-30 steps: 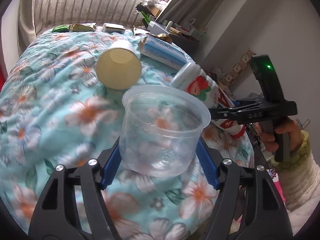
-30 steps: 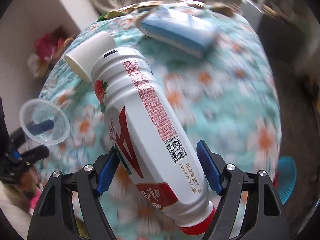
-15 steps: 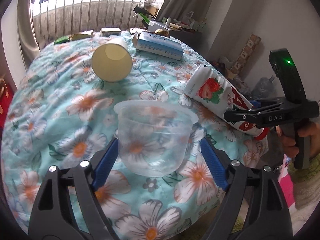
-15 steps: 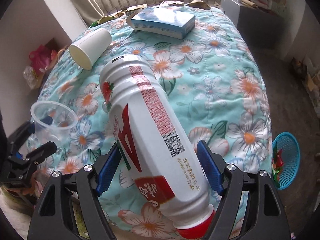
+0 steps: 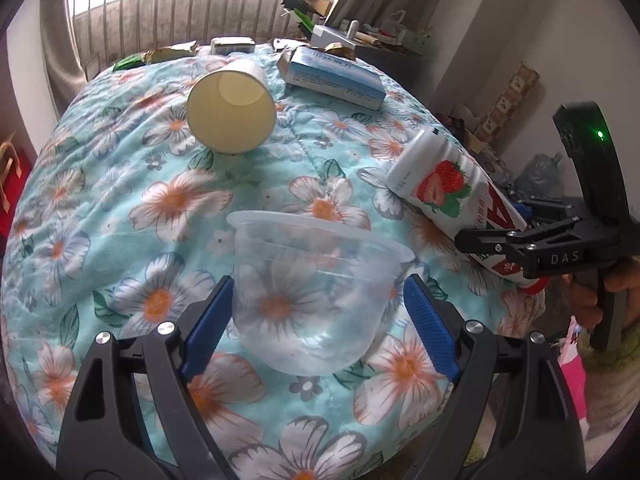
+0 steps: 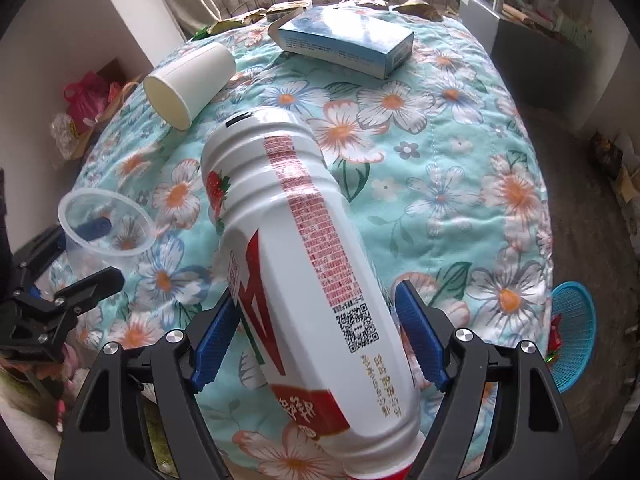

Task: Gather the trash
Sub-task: 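Lift cup and bottle off the bed and carry both toward the wastebasket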

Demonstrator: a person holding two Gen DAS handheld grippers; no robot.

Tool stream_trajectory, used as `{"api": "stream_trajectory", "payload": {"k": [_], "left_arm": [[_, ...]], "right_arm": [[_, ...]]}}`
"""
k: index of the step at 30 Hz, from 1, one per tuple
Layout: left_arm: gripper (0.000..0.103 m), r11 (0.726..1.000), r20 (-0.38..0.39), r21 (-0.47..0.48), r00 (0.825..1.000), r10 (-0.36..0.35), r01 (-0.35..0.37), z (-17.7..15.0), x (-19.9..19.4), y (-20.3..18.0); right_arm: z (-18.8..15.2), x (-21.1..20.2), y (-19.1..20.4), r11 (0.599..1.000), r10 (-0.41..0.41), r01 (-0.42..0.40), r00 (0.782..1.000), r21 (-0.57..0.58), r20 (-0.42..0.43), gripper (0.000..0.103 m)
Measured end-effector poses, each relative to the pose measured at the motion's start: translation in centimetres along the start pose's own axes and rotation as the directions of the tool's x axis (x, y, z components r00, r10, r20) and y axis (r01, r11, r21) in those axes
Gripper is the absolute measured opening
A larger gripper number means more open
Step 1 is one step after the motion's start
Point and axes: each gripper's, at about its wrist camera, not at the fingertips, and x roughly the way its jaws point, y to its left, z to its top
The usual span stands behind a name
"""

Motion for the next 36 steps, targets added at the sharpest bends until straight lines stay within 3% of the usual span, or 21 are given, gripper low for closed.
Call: {"api": "stream_trajectory", "payload": {"k": [5, 36], "left_arm": [[0.07, 1.0, 0.001, -0.009, 1.0, -0.005, 0.005, 0.0, 0.4, 0.4], [0.069, 0.995, 0.074, 0.086, 0.997, 0.035, -0.041, -0.4, -1.1, -2.3]], "right_arm": [[0.0, 0.2, -0.8, 0.998, 0.047, -0.047, 0.999, 0.041, 0.011, 0.076], [-1.6, -1.8, -2.4, 0.988, 0.095, -0.107, 0.99, 0.112, 0.102, 0.072]]}}
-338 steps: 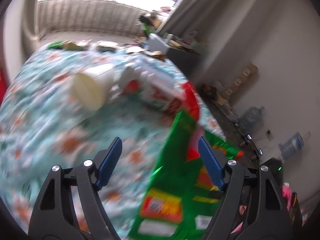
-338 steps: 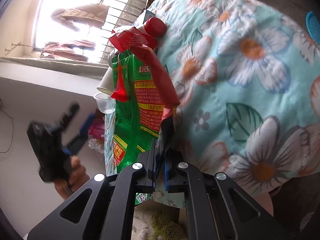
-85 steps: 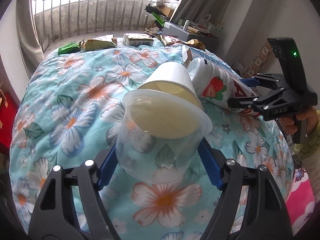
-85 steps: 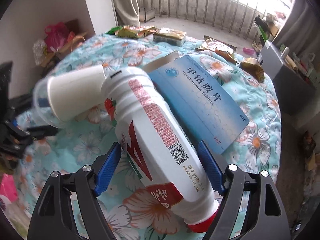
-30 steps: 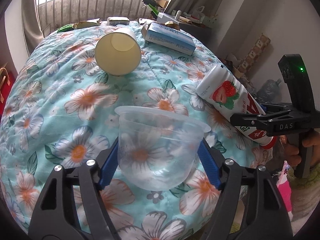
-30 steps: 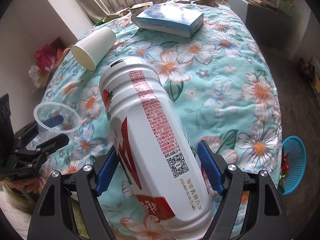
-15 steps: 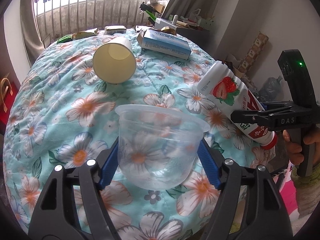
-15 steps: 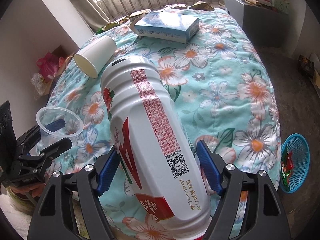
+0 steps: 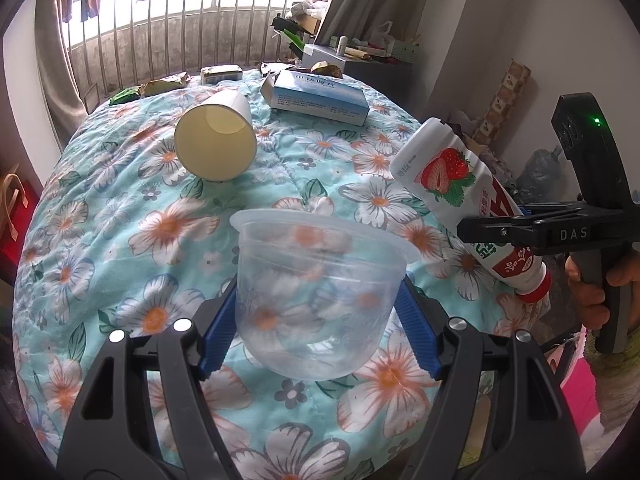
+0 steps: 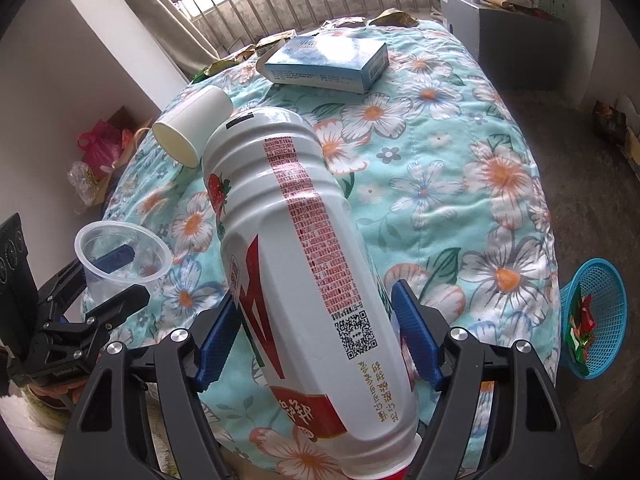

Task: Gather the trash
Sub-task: 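Lift cup and bottle off the bed and carry both toward the wastebasket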

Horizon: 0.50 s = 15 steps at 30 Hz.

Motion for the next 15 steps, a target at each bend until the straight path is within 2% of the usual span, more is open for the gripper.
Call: {"api": "stream_trajectory", "payload": {"k": [6, 15], "left_arm": [[0.069, 1.0, 0.001, 0.003, 1.0, 0.001, -0.001, 0.0, -0.1, -0.1], [0.069, 1.0, 0.002, 0.002, 1.0, 0.003, -0.003, 0.1, -0.1, -0.1]], "right_arm": [[-0.1, 0.3, -0.1, 1.0, 0.004, -0.004, 1.0, 0.011, -0.005, 0.072], [-0.7, 1.4, 0.8, 0.994, -0.089, 0.085, 0.994, -0.07, -0.057, 0.073]]}}
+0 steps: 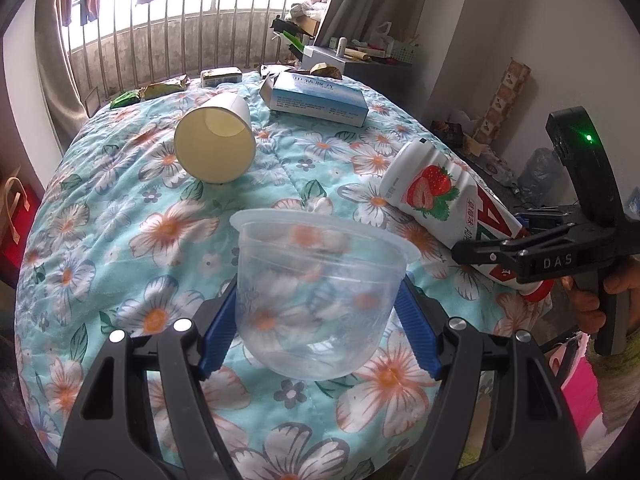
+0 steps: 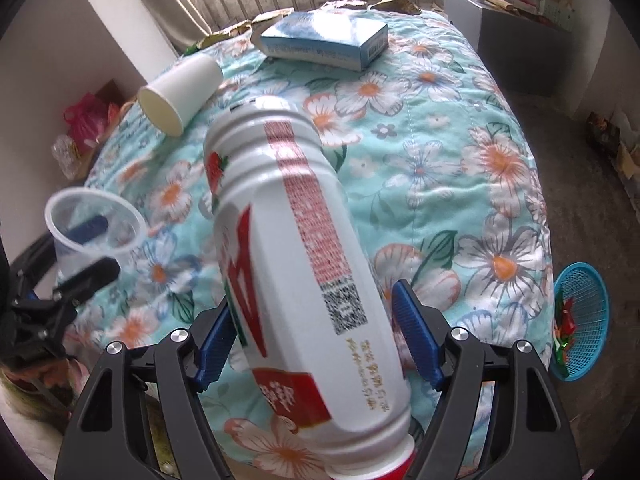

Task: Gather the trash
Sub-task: 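Lift cup and bottle off the bed and carry both toward the wastebasket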

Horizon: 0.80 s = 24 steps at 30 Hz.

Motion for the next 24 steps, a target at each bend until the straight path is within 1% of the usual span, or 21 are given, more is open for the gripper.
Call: {"api": "stream_trajectory", "payload": {"k": [6, 8, 9, 16, 24], "left_arm": [[0.069, 1.0, 0.0, 0.001, 1.0, -0.001, 0.001, 0.0, 0.0, 0.0], [0.069, 1.0, 0.0, 0.001, 1.0, 0.001, -0.001, -0.1, 0.0, 0.0], [0.069, 1.0, 0.0, 0.001, 1.0, 0.0, 0.0, -0.1, 0.0, 0.0], [0.069, 1.0, 0.004, 0.004, 1.0, 0.003, -0.003, 0.0, -0.1, -0.1], [0.069, 1.0, 0.015, 0.017, 1.0, 0.01, -0.01, 0.1, -0.6, -0.2]], "right_arm": [[-0.5, -0.3, -0.3, 1.0, -0.001, 0.001, 1.0, 0.0, 0.019, 0.073], [-0.5, -0.5, -0.5, 1.0, 0.005, -0.006, 1.0, 0.009, 0.029, 0.072], [-0.5, -0.5, -0.6, 1.0, 0.016, -0.016, 0.999, 0.013, 0.032, 0.068], [-0.7, -0.9, -0.8, 0.999, 0.028, -0.03, 0.998, 0.037, 0.061, 0.067], [-1.3, -1.8, -1.9, 0.991, 0.074, -0.084, 0.993, 0.103, 0.097, 0.066]]}}
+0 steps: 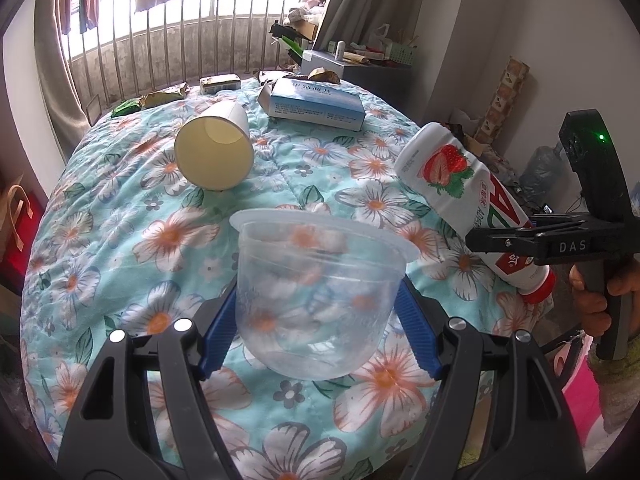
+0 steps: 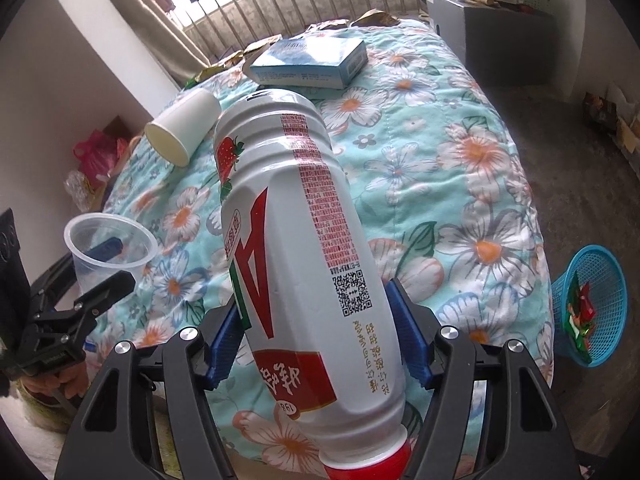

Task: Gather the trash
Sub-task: 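Lift cup and bottle off the bed and carry both toward the wastebasket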

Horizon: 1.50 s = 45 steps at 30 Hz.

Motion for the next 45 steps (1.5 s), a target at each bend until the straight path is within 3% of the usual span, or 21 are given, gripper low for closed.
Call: {"api": "stream_trajectory", "payload": {"k": [14, 25, 32, 40, 45], "left_arm": [[0.069, 0.999, 0.025, 0.032, 1.0, -0.001, 0.0, 0.4, -0.9, -1.6], [0.069, 0.994, 0.074, 0.091, 0.995, -0.072, 0.065, 1.8, -2.4, -3.6], [0.069, 0.978, 0.069, 0.171, 0.989, -0.132, 0.119, 3.9, -2.2, -7.1], [0.069, 0.936, 0.033, 0.269, 0.969, -0.245, 0.227, 7.4, 0.5, -14.8], [0.069, 0.889, -0.038, 0.328, 0.945, -0.324, 0.318, 9.6, 4.0, -21.4]], "right_arm": [[-1.4, -2.5, -1.9, 0.99, 0.073, -0.082, 0.994, 0.117, 0.085, 0.065], [-3.9, -6.2, -4.1, 0.961, 0.086, -0.131, 0.978, 0.242, 0.19, 0.065], [-6.2, -8.6, -7.1, 0.933, 0.08, -0.17, 0.957, 0.317, 0.277, 0.065], [-10.5, -11.9, -14.6, 0.853, -0.003, -0.198, 0.923, 0.482, 0.386, 0.065], [-14.7, -13.7, -21.1, 0.752, -0.151, -0.16, 0.903, 0.639, 0.402, 0.065]]}}
